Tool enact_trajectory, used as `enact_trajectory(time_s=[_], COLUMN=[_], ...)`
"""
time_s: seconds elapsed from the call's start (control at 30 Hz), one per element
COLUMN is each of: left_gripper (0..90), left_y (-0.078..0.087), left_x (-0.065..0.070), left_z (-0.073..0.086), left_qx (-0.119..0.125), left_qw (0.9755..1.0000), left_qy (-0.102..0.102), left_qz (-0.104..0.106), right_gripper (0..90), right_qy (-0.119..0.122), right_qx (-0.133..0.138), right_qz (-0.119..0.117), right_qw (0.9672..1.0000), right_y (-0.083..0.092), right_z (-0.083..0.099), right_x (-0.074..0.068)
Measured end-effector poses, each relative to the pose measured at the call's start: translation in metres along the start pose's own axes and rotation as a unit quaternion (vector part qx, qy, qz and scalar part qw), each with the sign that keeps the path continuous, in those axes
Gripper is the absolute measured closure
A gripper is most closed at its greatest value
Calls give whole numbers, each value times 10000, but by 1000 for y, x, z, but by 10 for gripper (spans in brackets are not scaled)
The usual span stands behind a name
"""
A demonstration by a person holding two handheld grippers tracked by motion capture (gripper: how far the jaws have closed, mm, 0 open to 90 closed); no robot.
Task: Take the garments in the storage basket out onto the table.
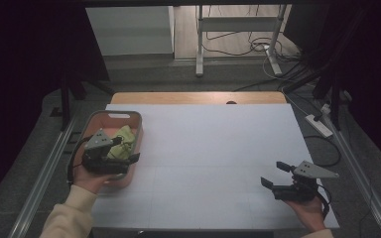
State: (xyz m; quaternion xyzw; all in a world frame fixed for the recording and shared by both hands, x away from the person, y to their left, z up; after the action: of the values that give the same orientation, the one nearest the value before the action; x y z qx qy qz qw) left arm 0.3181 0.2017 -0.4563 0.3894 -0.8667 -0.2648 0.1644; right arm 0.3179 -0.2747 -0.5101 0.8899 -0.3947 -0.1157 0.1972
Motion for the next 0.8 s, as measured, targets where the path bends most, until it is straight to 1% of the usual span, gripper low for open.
enact_trajectory(time_s=[0.37,0.53,0.67,0.7,0.8], left_gripper=[143,144,146,147,148], left_y=[-5,-6,-8,-8,-10], left_x=[-10,-15,-24,-24,-32], left_z=[-6,-8,-9,-9,-8], left_qx=[-117,-147,-214,-214,-282], left_qw=[9999,9998,9996,9996,9994], left_qy=[39,104,156,156,206], left_qz=[36,39,-18,-18,-69], right_gripper=[137,137,137,137,137], right_qy=[19,21,39,41,50], right_qx=[-15,-30,-55,-61,-69], right_qz=[22,20,22,22,27], right_qw=[10000,10000,10000,10000,10000], right_y=[0,-1,-1,-1,-2], right_z=[1,1,2,2,2], right_x=[0,0,0,0,0])
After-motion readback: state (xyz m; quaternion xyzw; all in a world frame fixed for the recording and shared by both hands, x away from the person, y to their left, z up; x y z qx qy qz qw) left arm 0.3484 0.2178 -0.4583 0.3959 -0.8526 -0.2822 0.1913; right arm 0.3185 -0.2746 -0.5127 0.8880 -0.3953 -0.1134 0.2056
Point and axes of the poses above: each handheld gripper's, and its own axes: y roughly backward along the jaws, z roughly out of its underside, x roughly to its right, the point moved 7 cm from there along -y, roughly forward along the jaws, and after that the axes turned 3 degrees about z, right-handed, at the moved point
